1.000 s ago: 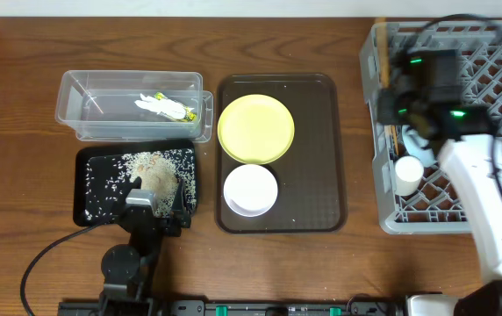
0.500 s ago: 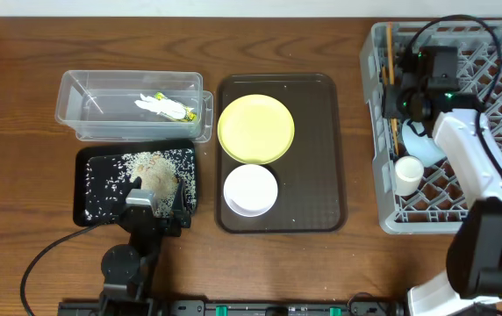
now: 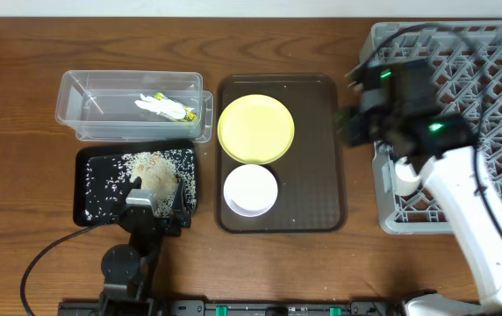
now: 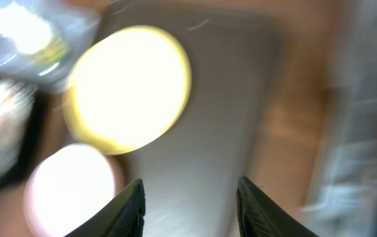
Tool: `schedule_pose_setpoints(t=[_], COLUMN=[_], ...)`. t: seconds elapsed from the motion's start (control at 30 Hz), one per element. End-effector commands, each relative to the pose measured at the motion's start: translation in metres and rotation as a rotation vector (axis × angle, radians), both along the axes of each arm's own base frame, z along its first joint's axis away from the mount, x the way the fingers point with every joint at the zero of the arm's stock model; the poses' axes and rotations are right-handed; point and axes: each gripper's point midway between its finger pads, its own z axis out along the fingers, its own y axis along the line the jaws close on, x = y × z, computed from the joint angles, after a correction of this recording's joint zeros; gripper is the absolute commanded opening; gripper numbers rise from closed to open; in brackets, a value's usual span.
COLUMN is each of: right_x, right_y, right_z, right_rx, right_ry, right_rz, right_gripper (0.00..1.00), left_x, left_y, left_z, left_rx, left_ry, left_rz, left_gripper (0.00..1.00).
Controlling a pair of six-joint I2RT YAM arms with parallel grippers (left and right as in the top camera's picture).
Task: Sort waste into correct bins and load items into the dishwasher rack
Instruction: 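Reach the right gripper to the white bowl and grasp its rim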
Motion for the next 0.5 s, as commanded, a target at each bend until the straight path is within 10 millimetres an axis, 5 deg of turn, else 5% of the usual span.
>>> schedule_pose_setpoints(t=[0.0,0.23,0.37,0.47], right_x=[-0.038,-0.083,-0.085,-0.075], right_y=[0.045,0.085,0.097,0.086], right_z=[-0.026,-0.096,-0.124,-0.144], right_rx=[0.066,-0.074,-0.15,-0.237], right_ry=[0.187,0.352,0.35,0.334], right_rz=[0.022,0.005,0.004,-0.077], right_gripper=[0.4,0.4,0.4,0.41], left_x=[0.0,0.0,0.0,0.0], left_y=[0.0,0.0,0.0,0.0], left_z=[-0.015,-0.015,-0.015,-0.015], left_rx=[0.019,0.019,0.019,0.019], left_ry=[0.032,0.032,0.032,0.032], left_rz=[-0.007,-0.007,-0.007,-0.007], left_gripper=[0.89,0.89,0.88,0.88])
